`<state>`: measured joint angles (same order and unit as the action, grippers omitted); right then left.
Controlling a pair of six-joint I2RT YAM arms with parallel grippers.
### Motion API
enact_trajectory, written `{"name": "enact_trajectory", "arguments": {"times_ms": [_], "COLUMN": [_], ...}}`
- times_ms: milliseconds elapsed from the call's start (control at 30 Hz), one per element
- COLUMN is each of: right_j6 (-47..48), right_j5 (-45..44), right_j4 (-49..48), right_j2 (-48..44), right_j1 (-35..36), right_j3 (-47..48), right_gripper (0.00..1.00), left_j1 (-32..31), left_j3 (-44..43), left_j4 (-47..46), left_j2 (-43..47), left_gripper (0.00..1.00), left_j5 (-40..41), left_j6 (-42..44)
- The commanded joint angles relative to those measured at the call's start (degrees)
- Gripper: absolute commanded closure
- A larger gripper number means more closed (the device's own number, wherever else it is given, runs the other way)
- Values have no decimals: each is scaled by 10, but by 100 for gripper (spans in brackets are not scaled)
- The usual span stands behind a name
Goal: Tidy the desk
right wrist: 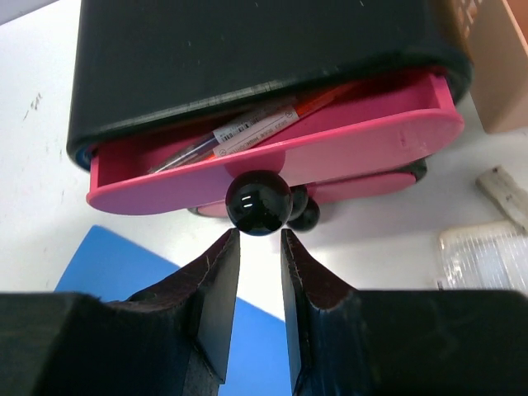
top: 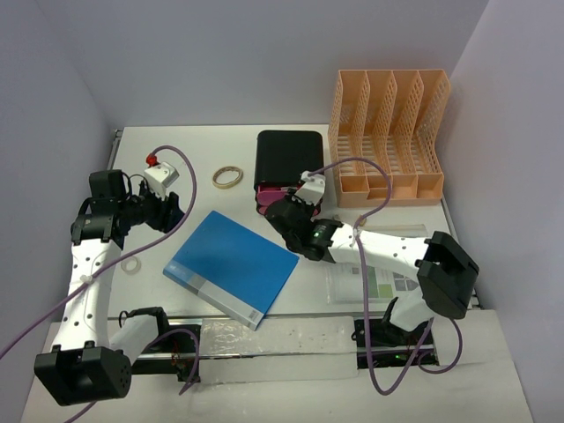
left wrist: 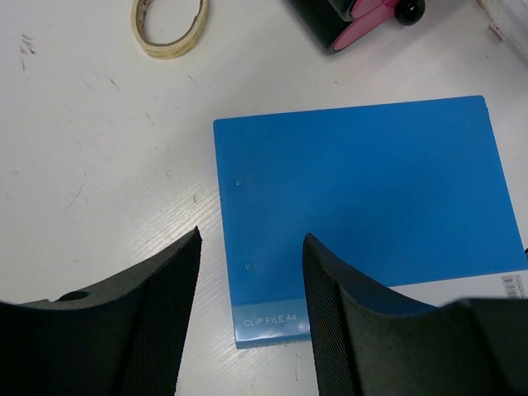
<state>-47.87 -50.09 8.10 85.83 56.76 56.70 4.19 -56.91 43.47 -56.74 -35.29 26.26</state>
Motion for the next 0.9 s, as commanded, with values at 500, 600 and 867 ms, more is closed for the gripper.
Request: {"name": "enact_trajectory", "arguments": {"times_ms": [500, 600, 867], "right_j6": [85, 87, 95], "right_j5": [31, 30, 40], "right_j4": [-77, -78, -78], "right_j2": [46, 46, 39], "right_j1": [-54, -55, -62], "right_j3": [47, 47, 43], "right_gripper": [66, 65, 57], "left_j1": [3, 4, 3], "left_j3": [48, 54, 66], "left_j4": [-75, -80, -84], "left_j2": [-36, -35, -13], "left_gripper": [41, 41, 36], "left_j5": [18, 26, 59], "left_j6": [-10, -13, -20]}}
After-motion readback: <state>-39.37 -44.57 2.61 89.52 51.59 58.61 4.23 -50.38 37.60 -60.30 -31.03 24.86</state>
